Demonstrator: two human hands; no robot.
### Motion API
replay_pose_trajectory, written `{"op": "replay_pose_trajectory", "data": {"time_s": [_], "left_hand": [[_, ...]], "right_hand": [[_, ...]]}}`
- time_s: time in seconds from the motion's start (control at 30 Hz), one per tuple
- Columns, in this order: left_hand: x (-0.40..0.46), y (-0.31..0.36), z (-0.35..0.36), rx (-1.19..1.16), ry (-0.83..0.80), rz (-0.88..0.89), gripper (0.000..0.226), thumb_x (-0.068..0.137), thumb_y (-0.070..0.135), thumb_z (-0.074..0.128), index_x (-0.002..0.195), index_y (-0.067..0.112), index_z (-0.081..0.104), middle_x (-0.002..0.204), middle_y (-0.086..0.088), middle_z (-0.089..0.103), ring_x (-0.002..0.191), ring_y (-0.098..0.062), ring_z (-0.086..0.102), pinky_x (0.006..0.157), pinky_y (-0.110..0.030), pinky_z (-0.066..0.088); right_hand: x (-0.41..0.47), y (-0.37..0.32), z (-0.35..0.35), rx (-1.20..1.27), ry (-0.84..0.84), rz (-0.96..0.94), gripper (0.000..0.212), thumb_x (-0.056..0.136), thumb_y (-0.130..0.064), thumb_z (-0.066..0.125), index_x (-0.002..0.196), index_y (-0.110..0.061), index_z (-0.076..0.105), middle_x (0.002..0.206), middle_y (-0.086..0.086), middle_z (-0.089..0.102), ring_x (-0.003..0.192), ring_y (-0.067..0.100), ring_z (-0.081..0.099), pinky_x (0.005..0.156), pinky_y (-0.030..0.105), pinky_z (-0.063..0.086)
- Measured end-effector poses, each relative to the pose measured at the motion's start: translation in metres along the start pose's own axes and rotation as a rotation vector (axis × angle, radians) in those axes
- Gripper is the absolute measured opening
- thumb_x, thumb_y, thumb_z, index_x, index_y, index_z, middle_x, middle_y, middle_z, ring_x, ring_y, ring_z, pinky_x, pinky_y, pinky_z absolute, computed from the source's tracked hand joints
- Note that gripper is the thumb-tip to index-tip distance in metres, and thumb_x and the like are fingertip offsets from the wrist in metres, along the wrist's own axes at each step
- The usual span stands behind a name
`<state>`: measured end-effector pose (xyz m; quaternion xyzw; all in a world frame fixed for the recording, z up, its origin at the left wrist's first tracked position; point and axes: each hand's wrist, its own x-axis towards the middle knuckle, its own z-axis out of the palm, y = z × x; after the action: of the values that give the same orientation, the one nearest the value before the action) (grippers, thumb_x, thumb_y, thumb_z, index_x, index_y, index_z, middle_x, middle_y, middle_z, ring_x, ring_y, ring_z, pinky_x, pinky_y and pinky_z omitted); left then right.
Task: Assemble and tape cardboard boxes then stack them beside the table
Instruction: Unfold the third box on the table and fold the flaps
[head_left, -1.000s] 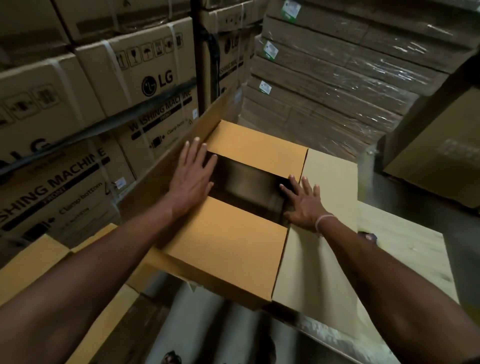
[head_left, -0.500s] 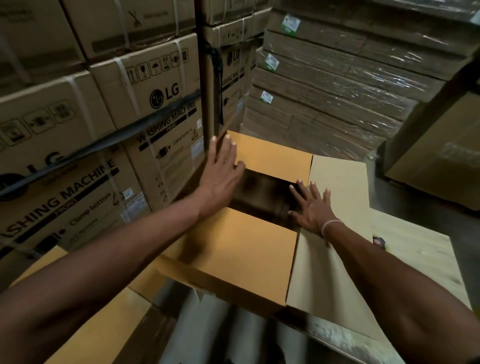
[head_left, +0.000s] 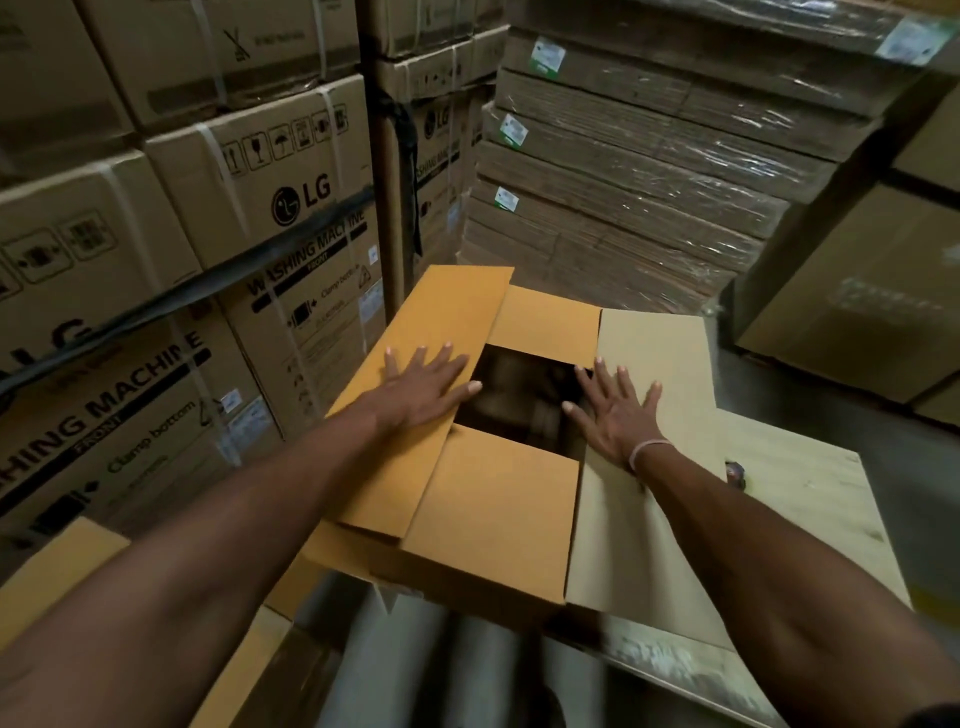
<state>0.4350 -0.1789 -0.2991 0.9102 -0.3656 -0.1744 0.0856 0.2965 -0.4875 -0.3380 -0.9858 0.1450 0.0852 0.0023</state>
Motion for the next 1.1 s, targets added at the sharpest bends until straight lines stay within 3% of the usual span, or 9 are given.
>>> {"op": "replay_pose_trajectory", "data": {"time_s": [0.17, 0.27, 0.43, 0.57, 0.7, 0.83, 0.9, 0.97, 1.1], "left_hand": [[-0.003, -0.028, 0.027, 0.074, 0.115, -0.173, 0.088, 0.08, 0.096, 0.002, 0.156, 0.055, -0.017, 0.168, -0.003, -0.032, 0.155, -0.036, -0.026, 0.11, -0.078, -0.022], [-0.005, -0.029, 0.034, -0.008, 0.086, -0.422, 0.108, 0.067, 0.107, 0.02, 0.154, 0.056, -0.02, 0.164, -0.014, -0.038, 0.15, -0.049, -0.029, 0.11, -0.079, -0.012], [0.001, -0.023, 0.028, -0.043, 0.029, -0.466, 0.116, 0.067, 0.105, 0.032, 0.159, 0.052, -0.014, 0.166, -0.011, -0.036, 0.154, -0.053, -0.007, 0.116, -0.077, 0.014], [0.002, -0.009, 0.031, -0.042, 0.013, -0.488, 0.117, 0.069, 0.103, 0.035, 0.161, 0.049, -0.014, 0.164, -0.016, -0.038, 0.153, -0.055, -0.005, 0.115, -0.077, 0.015], [0.002, 0.014, 0.042, -0.059, 0.022, -0.534, 0.117, 0.072, 0.102, 0.036, 0.162, 0.046, -0.013, 0.163, -0.019, -0.038, 0.151, -0.058, -0.002, 0.113, -0.076, 0.021], [0.001, 0.033, 0.042, -0.056, -0.033, -0.57, 0.11, 0.077, 0.098, 0.035, 0.162, 0.045, -0.012, 0.164, -0.021, -0.032, 0.147, -0.058, 0.013, 0.107, -0.068, 0.035], [-0.001, 0.036, 0.042, -0.027, -0.048, -0.561, 0.105, 0.081, 0.096, 0.031, 0.162, 0.044, -0.013, 0.164, -0.022, -0.03, 0.143, -0.057, 0.025, 0.104, -0.061, 0.041], [-0.003, 0.037, 0.045, -0.006, -0.056, -0.541, 0.103, 0.084, 0.093, 0.028, 0.162, 0.042, -0.015, 0.164, -0.025, -0.031, 0.14, -0.056, 0.034, 0.104, -0.056, 0.046], [-0.015, 0.048, 0.053, 0.019, -0.06, -0.528, 0.097, 0.089, 0.089, 0.023, 0.162, 0.039, -0.018, 0.163, -0.027, -0.031, 0.139, -0.053, 0.041, 0.099, -0.053, 0.051]], "right_hand": [[-0.011, 0.026, -0.017, 0.092, 0.002, 0.34, 0.092, 0.09, -0.089, 0.02, 0.163, -0.043, -0.011, 0.172, 0.005, -0.025, 0.156, 0.046, -0.02, 0.112, 0.081, -0.006], [-0.012, 0.036, -0.034, 0.2, -0.087, 0.482, 0.116, 0.074, -0.097, 0.044, 0.162, -0.047, -0.011, 0.169, 0.008, -0.031, 0.154, 0.056, -0.014, 0.114, 0.08, 0.016], [0.0, 0.01, -0.099, 0.139, -0.023, 0.592, 0.098, 0.081, -0.055, 0.082, 0.159, -0.029, 0.029, 0.171, 0.021, -0.012, 0.149, 0.061, 0.017, 0.111, 0.07, 0.038], [0.015, -0.024, -0.151, 0.021, 0.131, 0.515, 0.074, 0.09, -0.038, 0.073, 0.152, -0.015, 0.041, 0.161, 0.031, 0.022, 0.143, 0.053, 0.03, 0.114, 0.061, 0.035], [0.039, -0.058, -0.183, 0.248, 0.152, 0.301, 0.072, 0.102, -0.022, 0.058, 0.162, -0.007, 0.021, 0.157, 0.031, 0.033, 0.142, 0.047, 0.036, 0.116, 0.053, 0.036], [0.046, -0.071, -0.159, 0.646, -0.041, 0.147, 0.073, 0.104, -0.047, 0.055, 0.16, -0.008, 0.029, 0.158, 0.017, 0.045, 0.136, 0.036, 0.051, 0.113, 0.05, 0.045], [0.033, -0.068, -0.12, 0.613, -0.166, 0.121, 0.082, 0.095, -0.079, 0.039, 0.161, -0.03, 0.034, 0.165, 0.01, 0.038, 0.149, 0.038, 0.038, 0.121, 0.062, 0.029], [0.019, -0.058, -0.075, 0.419, -0.215, 0.147, 0.097, 0.077, -0.1, 0.023, 0.161, -0.053, 0.014, 0.173, -0.002, 0.012, 0.159, 0.044, 0.004, 0.118, 0.077, -0.002], [-0.001, -0.054, -0.009, 0.285, -0.167, 0.079, 0.108, 0.067, -0.107, 0.019, 0.16, -0.056, -0.007, 0.172, 0.0, -0.024, 0.152, 0.05, -0.028, 0.112, 0.084, -0.008]]}}
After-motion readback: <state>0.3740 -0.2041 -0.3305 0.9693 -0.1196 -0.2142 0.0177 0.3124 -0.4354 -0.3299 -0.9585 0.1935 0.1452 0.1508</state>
